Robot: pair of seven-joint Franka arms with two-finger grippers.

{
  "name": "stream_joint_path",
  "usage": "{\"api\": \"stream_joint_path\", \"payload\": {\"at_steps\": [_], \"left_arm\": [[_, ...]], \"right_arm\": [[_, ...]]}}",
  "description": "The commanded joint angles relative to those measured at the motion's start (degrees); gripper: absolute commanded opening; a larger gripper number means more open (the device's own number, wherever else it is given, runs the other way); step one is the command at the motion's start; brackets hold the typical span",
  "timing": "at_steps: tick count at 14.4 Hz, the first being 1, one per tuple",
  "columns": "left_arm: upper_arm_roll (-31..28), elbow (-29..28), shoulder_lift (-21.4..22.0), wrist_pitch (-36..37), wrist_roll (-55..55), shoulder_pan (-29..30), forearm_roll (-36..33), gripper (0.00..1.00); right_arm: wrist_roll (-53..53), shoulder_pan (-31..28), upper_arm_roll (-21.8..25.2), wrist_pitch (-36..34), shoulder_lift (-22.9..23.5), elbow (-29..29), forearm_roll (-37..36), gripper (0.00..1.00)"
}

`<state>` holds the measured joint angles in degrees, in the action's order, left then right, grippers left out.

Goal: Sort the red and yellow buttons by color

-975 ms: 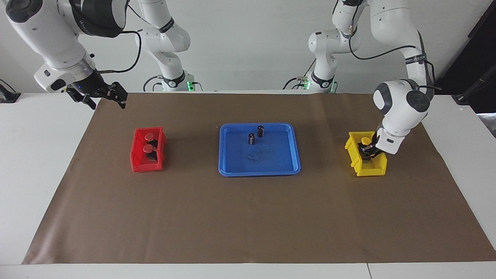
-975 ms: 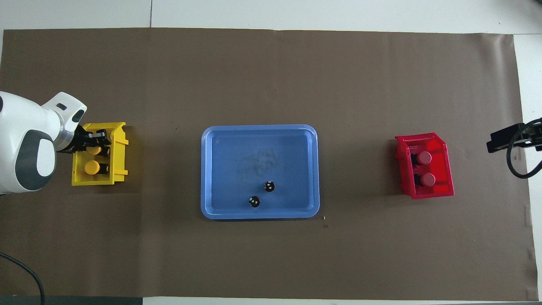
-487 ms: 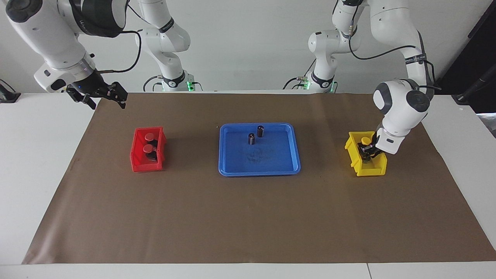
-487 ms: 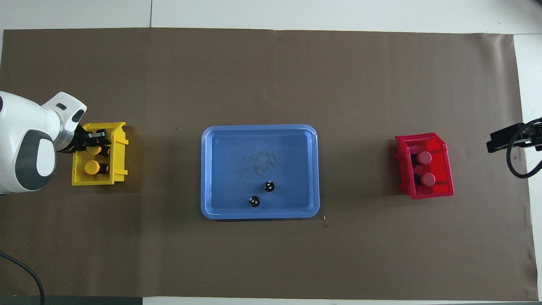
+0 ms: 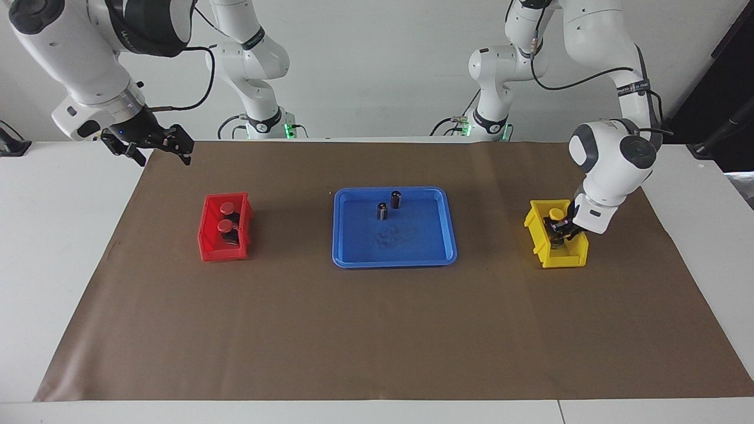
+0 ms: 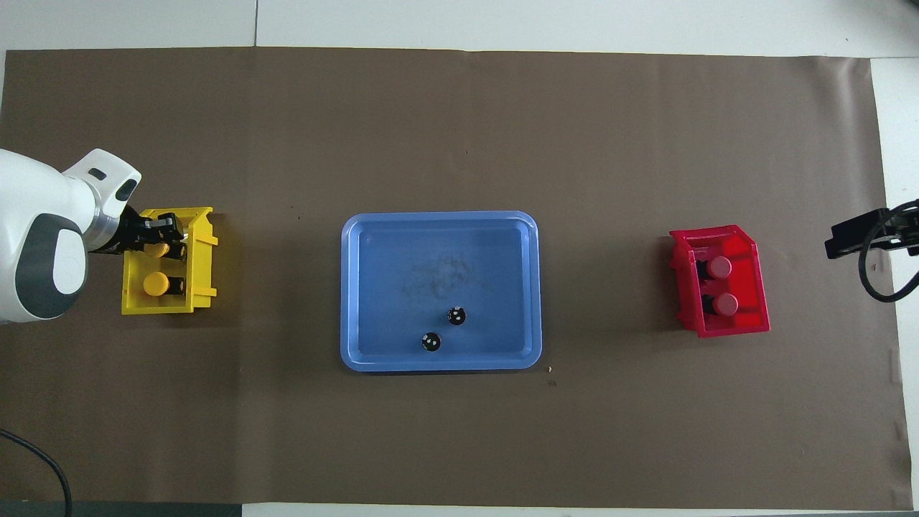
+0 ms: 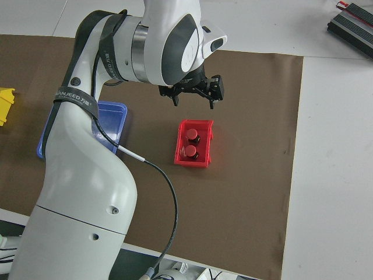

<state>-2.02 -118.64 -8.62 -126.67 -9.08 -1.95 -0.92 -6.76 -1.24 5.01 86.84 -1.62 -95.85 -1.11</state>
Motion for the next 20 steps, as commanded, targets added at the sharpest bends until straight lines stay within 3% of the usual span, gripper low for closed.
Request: {"api": "stream_joint_path", "payload": {"at_steps": [1,4,7,9,10,11,15,20], "left_arm": [[-0.09,1.22,1.24,2.65,-1.12,-0.43,-0.66,0.56],[0.08,2.44,1.67,4.75,-1.12,-0.51,-0.66,0.60],[0.26,11.12,1.15,15.45,-0.51,-0.52,-0.66,0.66],[0.35,14.57,0.62,18.82,-0.42,-0.60,-0.75,0.72],[0.52,14.66,1.32,18.83,-0.42,-0.78,-0.75,0.78],[0.61,14.58,1.85,18.83,-0.33,-1.39,-0.66,0.98],[2.80,16.76,7.12,22.59,1.34,-1.74,-0.66,1.00],[2.19,27.13,7.91,38.14,7.93,-0.96,-0.92,1.00]], "right_arm": [[0.52,-0.43,-0.35,0.26,-0.75,-0.65,0.23,1.00],[0.52,-0.43,-0.35,0.26,-0.75,-0.65,0.32,1.00],[0.52,-0.43,-0.35,0.26,-0.75,-0.65,0.23,1.00],[0.52,-0.43,-0.35,0.26,-0.75,-0.65,0.32,1.00],[0.52,-0.43,-0.35,0.26,-0.75,-0.65,0.23,1.00],[0.52,-0.43,-0.35,0.26,-0.75,-0.65,0.23,1.00],[0.52,-0.43,-0.35,0.26,-0.75,-0.65,0.32,1.00],[0.52,-0.43,-0.35,0.26,-0.75,-0.65,0.23,1.00]]}}
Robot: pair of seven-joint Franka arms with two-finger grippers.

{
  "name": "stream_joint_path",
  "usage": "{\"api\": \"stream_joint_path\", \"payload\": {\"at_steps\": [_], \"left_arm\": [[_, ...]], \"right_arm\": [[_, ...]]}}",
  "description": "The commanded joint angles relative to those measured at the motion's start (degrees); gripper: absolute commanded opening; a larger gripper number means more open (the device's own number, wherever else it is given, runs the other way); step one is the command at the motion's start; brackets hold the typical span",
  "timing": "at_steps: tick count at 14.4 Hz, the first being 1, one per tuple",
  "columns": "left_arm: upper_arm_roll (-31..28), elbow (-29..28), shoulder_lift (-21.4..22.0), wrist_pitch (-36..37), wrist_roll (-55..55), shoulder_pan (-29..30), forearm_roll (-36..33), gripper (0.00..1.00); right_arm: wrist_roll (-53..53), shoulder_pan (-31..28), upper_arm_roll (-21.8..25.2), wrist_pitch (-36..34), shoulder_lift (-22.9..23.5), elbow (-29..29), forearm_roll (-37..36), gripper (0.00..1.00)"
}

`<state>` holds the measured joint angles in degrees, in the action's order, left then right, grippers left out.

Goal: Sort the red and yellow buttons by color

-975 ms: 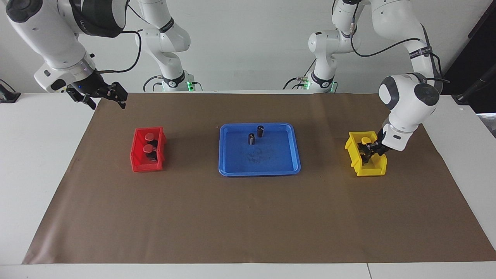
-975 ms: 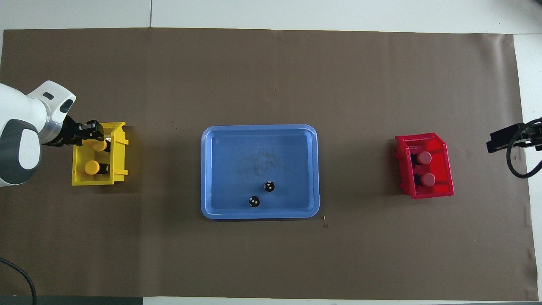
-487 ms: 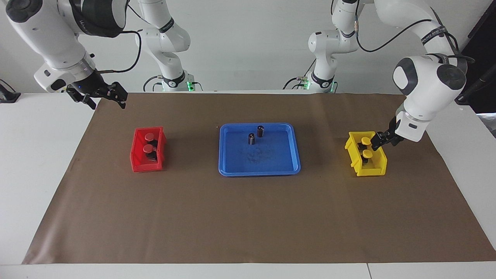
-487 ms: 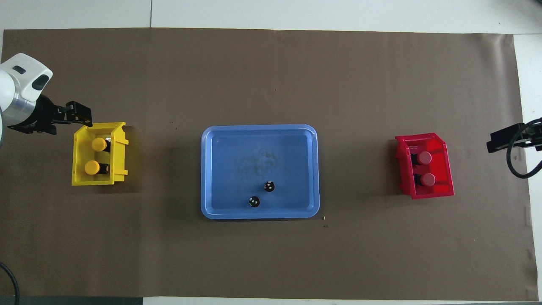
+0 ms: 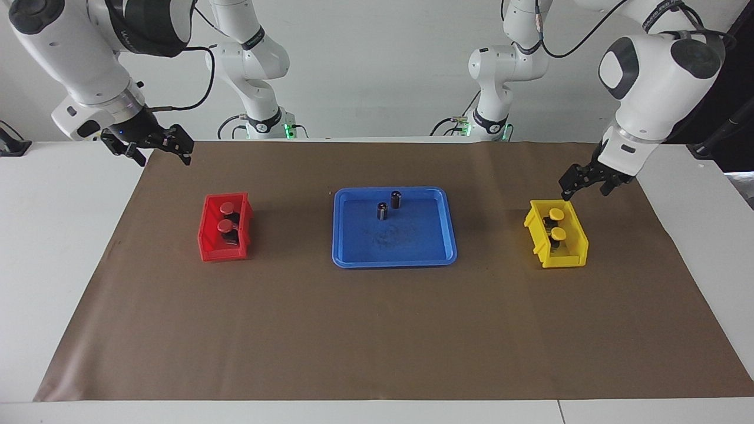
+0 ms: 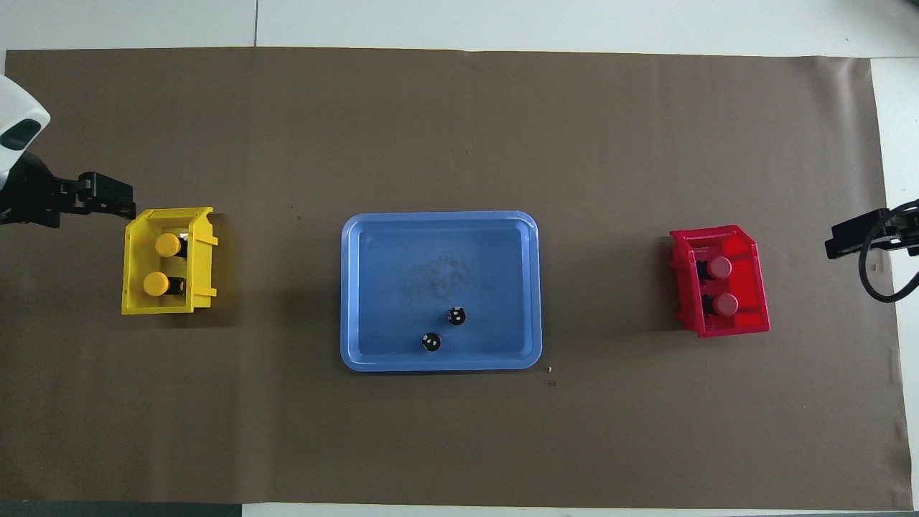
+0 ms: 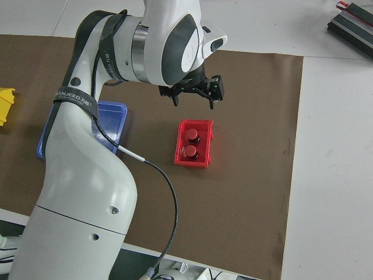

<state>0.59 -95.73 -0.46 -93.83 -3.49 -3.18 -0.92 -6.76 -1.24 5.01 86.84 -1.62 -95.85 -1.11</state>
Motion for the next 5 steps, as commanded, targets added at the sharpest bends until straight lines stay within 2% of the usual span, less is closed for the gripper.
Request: {"api": "stream_joint_path", "payload": {"at_steps": [1,5], "left_arm": [[-0.50,5.54,-0.16,7.15,2.44,0.36,-1.01,1.00],[-1.03,10.12,-0.68,11.30,3.48,0.36,-1.36,1.00]], "right_arm": [[0.52,-0.43,-0.35,0.26,-0.75,-0.65,0.23,1.00],[0.52,-0.43,-0.35,0.26,-0.75,-0.65,0.23,1.00]]}}
